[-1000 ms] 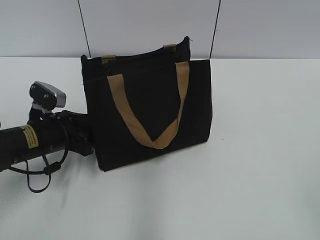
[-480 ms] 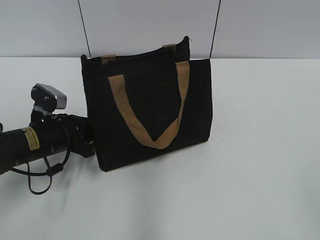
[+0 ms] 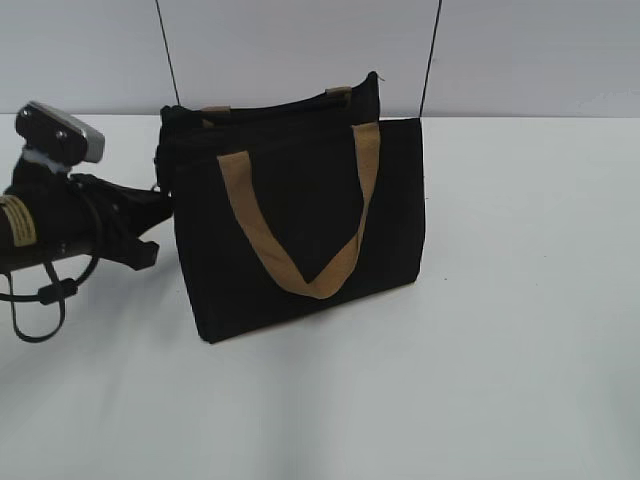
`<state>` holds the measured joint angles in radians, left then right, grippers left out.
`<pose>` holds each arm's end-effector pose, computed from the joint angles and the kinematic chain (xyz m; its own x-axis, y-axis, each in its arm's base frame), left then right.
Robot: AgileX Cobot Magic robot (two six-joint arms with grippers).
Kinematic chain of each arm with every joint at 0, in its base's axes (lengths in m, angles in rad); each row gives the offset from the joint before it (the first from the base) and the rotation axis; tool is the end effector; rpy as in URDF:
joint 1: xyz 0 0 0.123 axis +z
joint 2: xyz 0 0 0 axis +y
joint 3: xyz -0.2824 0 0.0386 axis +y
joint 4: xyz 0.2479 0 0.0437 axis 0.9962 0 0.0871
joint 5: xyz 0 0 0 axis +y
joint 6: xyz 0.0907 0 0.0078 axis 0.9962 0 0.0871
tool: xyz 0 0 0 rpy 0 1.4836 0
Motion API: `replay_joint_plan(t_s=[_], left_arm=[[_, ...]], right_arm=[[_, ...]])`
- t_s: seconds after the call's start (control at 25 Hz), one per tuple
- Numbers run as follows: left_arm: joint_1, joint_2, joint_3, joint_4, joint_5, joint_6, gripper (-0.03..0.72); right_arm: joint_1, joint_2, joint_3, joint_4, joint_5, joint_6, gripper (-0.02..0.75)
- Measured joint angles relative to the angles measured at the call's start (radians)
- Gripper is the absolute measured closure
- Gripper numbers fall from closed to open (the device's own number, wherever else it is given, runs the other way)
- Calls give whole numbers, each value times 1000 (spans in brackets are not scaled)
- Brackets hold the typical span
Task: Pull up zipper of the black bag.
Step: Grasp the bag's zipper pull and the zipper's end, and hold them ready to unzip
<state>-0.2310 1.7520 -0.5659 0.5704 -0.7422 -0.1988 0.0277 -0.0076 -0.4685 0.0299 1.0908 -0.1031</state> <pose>0.2835 -0.1007 0.1441 -0.2752 0.2947 -0.9151 0.6187 0.7828 0.0660 -0.0039 0.0023 0.2660 -0.4965 -0.1029 -0.8619 -0.0952 0.9934 -0.0638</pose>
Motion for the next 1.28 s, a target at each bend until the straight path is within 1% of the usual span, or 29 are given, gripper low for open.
replay_joint_plan(t_s=[0.12,0.24,0.48,0.76,0.96,1.28], left_arm=[[0,-127,0,-5,117,0,667],[0,-253,1,-6,185,0,667],[0,-419,1,-7,226,3,668],[0,-470,0,-7,242,3,668],[0,-508,-29,-6,248,3,668],[-1,-520,-33,-1,247,4,668]], right_arm=[[0,0,0,0,0,0,235],[0,0,0,0,0,0,235],[0,0,0,0,0,0,235],[0,0,0,0,0,0,235],[0,0,0,0,0,0,235],[0,0,0,-5,0,-4,235]])
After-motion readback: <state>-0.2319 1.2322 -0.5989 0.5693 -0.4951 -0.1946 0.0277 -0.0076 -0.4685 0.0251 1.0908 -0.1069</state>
